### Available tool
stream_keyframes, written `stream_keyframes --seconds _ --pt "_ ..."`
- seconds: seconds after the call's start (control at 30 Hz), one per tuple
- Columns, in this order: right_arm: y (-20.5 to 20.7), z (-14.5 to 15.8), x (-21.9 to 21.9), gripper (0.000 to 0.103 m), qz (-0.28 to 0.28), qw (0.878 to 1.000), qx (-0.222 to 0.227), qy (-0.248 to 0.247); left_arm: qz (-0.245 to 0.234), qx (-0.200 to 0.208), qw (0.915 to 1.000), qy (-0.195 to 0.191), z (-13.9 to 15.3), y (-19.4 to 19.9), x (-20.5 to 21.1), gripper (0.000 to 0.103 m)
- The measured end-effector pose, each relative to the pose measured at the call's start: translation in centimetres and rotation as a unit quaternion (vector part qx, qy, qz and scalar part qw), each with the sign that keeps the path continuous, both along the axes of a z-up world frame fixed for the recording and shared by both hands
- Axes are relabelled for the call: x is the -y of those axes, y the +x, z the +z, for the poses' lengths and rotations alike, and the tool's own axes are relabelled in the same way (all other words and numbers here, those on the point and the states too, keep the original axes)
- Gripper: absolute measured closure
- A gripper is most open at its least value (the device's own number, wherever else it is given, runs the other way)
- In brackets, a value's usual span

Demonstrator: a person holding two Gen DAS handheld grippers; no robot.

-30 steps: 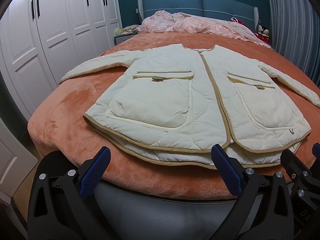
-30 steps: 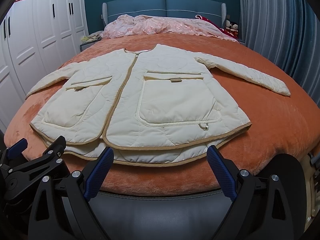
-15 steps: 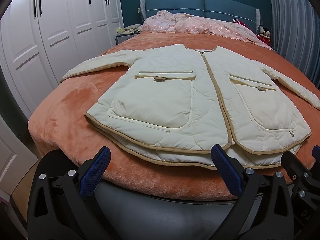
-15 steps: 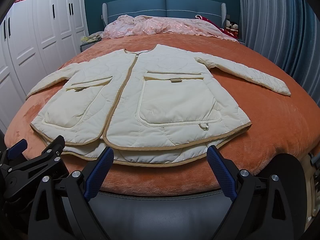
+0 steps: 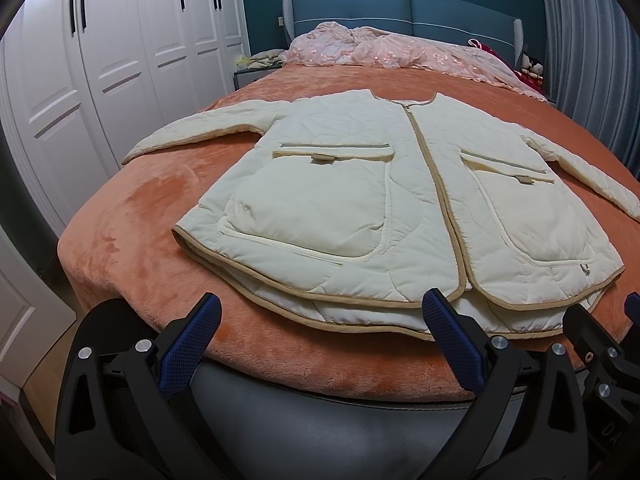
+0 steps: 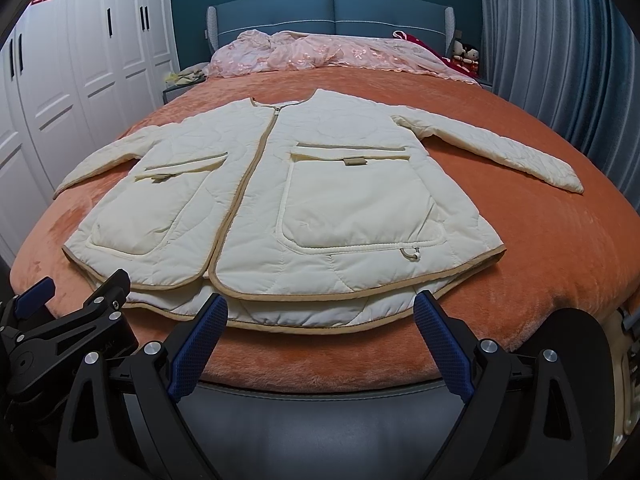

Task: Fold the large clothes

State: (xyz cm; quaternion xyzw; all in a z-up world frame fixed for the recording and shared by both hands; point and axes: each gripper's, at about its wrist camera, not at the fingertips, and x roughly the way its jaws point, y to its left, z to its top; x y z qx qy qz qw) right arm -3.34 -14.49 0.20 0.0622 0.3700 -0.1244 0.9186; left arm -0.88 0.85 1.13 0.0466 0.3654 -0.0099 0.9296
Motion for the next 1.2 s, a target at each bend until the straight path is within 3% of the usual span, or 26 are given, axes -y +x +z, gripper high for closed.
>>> stream_keyframes --seconds 0.4,0.6,0.77,0.93,1.2 --pt "0.0 0.0 0.0 0.011 0.001 1.0 0.0 0.003 0.0 -0.002 1.0 -0.001 0.0 0.0 -0.1 0.005" --pt "1.0 0.6 2.3 0.011 -0.012 0.998 0.008 0.057 0.011 -0.018 0.9996 -0.019 0.1 1.2 -0.8 0.005" --pt "2.6 1.4 9.3 0.011 -0.068 0.991 0.011 0.114 0.021 -0.025 0.9992 -0.023 0.6 3.7 -1.7 0.005" --pt "4.7 1.3 19.2 0.011 -0.161 0.978 0.013 0.133 0.046 -0.022 0.9985 -0.019 1.8 7.0 -2.8 0.005" --pt "7.0 -0.5 35.4 0.011 -0.304 0.94 0.015 0.154 0.072 -0.048 0.996 -0.024 2.0 11.9 -3.2 0.005"
